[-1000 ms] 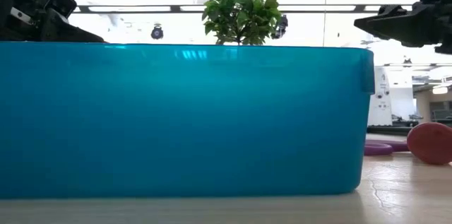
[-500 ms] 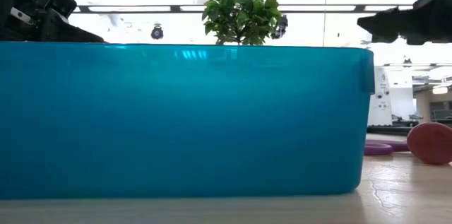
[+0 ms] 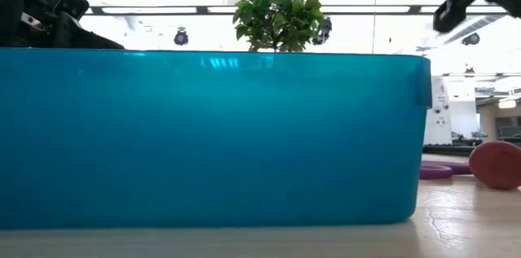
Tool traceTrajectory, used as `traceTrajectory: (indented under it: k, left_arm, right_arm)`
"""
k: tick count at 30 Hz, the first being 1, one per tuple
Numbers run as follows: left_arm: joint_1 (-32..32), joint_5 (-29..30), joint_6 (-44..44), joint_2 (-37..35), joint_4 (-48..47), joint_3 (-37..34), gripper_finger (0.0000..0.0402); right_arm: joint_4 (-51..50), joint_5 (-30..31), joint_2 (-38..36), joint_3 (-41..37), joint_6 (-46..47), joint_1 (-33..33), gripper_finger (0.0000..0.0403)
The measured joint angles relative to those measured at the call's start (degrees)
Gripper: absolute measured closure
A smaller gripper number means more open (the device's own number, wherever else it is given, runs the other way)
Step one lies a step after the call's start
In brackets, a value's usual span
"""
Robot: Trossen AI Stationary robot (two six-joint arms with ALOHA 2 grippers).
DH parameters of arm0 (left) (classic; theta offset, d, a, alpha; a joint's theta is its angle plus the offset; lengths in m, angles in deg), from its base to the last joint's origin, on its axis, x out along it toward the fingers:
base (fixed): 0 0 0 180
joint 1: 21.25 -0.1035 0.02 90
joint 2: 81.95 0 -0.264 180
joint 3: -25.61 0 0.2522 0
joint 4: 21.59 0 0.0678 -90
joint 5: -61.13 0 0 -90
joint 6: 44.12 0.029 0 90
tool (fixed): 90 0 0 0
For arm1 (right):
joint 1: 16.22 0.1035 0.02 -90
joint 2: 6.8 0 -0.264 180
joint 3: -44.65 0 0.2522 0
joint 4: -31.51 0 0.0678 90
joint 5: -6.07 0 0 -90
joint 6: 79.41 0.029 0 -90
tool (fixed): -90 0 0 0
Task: Pick & Place Paint Supplies
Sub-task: Put the blue paint brush into the blue bin
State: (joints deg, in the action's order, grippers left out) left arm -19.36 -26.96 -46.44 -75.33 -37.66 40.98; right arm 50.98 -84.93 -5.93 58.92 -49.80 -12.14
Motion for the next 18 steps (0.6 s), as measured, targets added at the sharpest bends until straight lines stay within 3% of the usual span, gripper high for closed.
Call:
traceTrajectory:
  k: [4,12,18]
  left_arm:
    - [0.00,0.02,-5.37,0.01,1.02,-0.02,0.0303]
    - [0.00,0.04,-34.47,-0.04,11.59,-0.02,0.0303]
    - [0.00,0.04,-44.35,-0.04,15.59,-0.02,0.0303]
  right_arm:
    - [10.15,1.01,0.00,0.00,0.12,0.00,0.0204]
    - [20.19,1.02,-0.02,0.00,-7.39,0.00,0.0204]
    - [24.53,1.11,-0.07,0.00,-10.58,0.00,0.0204]
